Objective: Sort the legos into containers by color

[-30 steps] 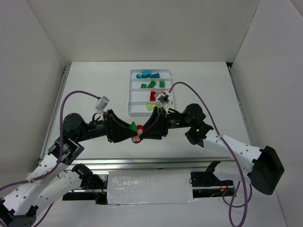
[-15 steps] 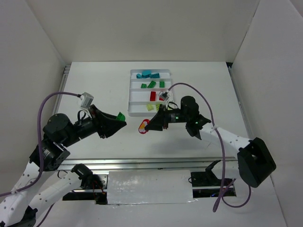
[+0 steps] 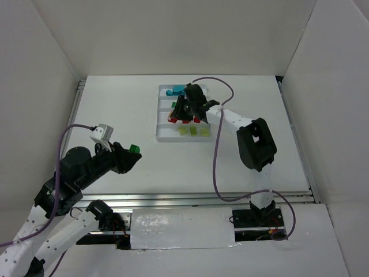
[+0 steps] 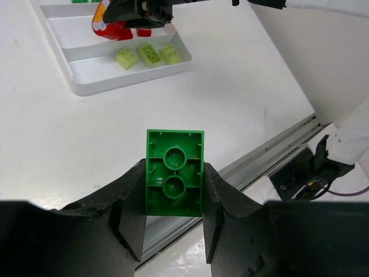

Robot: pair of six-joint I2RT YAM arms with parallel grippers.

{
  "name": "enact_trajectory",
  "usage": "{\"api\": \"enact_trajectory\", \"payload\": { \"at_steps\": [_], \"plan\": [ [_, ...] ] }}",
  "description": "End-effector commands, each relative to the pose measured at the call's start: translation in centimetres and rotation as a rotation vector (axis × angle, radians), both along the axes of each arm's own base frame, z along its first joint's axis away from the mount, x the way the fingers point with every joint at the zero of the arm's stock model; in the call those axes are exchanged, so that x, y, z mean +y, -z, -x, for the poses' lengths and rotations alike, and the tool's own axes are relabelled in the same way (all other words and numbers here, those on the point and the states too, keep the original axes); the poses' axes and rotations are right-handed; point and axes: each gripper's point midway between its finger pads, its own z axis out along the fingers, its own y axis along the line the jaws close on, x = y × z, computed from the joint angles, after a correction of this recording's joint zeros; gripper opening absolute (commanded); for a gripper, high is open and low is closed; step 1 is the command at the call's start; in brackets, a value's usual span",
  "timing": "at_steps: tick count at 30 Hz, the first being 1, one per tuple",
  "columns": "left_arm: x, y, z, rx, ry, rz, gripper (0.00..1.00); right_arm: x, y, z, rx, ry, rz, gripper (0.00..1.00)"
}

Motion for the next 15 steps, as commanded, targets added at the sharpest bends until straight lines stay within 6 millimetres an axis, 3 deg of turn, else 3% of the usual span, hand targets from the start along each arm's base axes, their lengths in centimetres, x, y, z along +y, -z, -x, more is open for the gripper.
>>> {"api": "enact_trajectory", "payload": {
  "at_steps": [1,8,15],
  "plan": [
    [0.8,0.5,-0.2,-0.028,-0.022,-0.037,0.0,-1.1,1.3,-1.9,0.026,0.111,0.046,0.03],
    [-0.3,0.6,0.4,-0.039,0.046,-0.021,0.0,0.1,3.5,-3.8,0.017,0.086,0.009,0.06],
    [-0.6,0.7,0.5,-0.036,0.067,-0.025,0.0,1.9,2.8,-3.5,-0.019,-0.016,-0.15,0.08]
  ]
}}
